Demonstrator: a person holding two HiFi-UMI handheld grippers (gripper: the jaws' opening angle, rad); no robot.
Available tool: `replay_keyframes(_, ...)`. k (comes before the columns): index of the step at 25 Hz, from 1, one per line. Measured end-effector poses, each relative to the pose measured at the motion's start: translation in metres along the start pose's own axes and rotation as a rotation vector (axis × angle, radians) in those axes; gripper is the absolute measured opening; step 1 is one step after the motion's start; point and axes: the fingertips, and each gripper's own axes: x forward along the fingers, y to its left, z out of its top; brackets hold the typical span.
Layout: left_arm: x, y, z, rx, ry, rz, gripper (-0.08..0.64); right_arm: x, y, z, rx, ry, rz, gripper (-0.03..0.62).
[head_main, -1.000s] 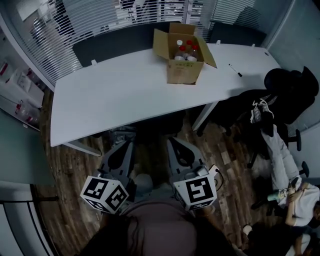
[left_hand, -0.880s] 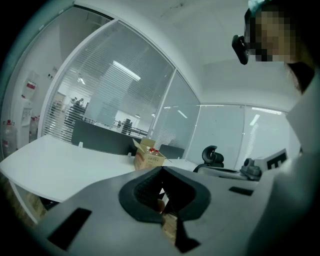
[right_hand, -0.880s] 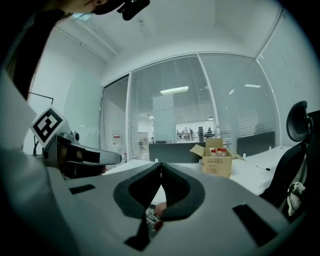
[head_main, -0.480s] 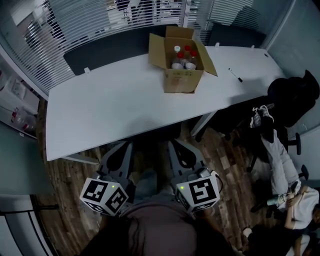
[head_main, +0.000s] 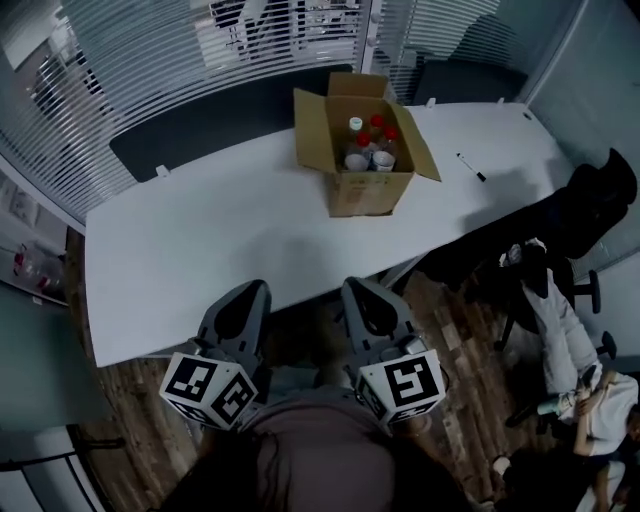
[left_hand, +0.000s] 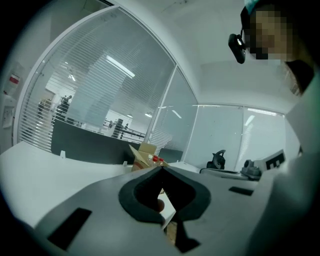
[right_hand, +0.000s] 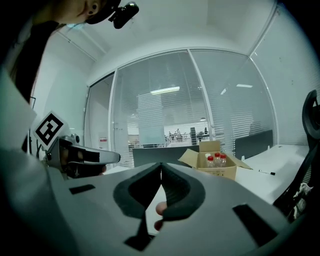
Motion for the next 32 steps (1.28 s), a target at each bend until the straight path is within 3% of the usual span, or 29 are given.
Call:
replay_keyframes(12,0.035,0.054,0.022,-0.011,0.009,-0.052,0.008,0.067,-0.021,0.009,0.006,0.046,-0.07,0.023)
replay_keyframes(23,0.064,0.077,0.018,-0.025,0.017,-0.014,0.008,0.101,-0.056,0.004,-0.002,0.074,-0.076,0.023)
replay_keyframes(32,0.115,0.079,0.038,-0.029,-0.004,0.007,0.008,0.132,-0.1,0.019,-0.045,0.062,-0.055,0.025)
